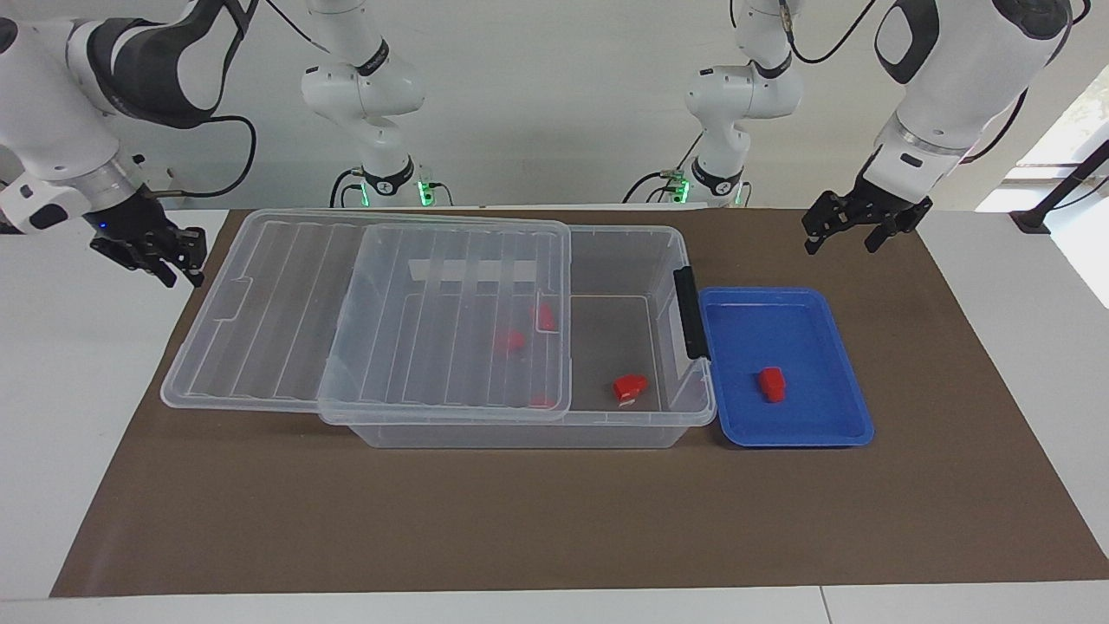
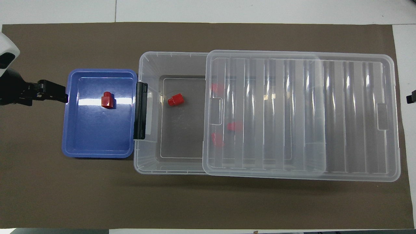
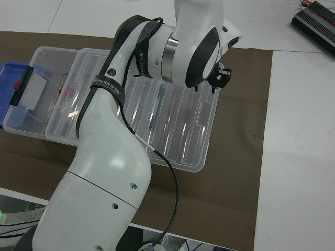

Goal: Place red block in blue tray from box
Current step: 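Push the clear lid closed over the box with the right gripper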

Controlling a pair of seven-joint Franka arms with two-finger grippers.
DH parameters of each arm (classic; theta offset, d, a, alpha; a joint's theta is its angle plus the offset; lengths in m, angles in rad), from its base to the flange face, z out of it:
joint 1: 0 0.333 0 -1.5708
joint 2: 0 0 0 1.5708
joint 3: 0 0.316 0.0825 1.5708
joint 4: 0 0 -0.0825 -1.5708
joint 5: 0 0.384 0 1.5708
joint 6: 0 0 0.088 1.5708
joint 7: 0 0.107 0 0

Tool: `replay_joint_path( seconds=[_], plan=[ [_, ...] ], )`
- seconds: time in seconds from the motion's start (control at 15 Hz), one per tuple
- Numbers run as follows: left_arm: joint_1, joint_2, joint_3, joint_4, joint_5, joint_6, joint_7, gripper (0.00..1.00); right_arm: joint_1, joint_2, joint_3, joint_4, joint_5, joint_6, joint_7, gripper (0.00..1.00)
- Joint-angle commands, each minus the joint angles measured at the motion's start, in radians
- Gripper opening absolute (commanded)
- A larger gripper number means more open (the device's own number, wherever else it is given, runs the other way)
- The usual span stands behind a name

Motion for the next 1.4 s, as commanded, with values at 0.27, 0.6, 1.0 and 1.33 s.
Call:
replay_joint_path(
  seconds=[0.27, 0.6, 1.0, 1.33],
  plan=[
    [0.011, -0.031, -0.007, -0.034, 0.009, 0.004, 0.003, 1.00, -0.004, -0.014, -0.079, -0.195, -0.010, 0.194, -0.075, 0.00],
    [0.011, -0.031, -0.007, -0.034, 0.009, 0.011, 0.002, 1.00, 0.032, -0.016, -0.077, -0.237, -0.010, 0.210, -0.004, 0.00],
    [0.011, -0.031, -0.009, -0.034, 0.009, 0.011, 0.002, 1.00, 0.083, -0.023, -0.068, -0.258, -0.010, 0.236, 0.071, 0.00],
    [0.011, -0.031, -0.007, -0.034, 0.009, 0.010, 0.002, 1.00, 0.117, -0.022, -0.028, -0.257, -0.007, 0.239, 0.175, 0.00]
  ],
)
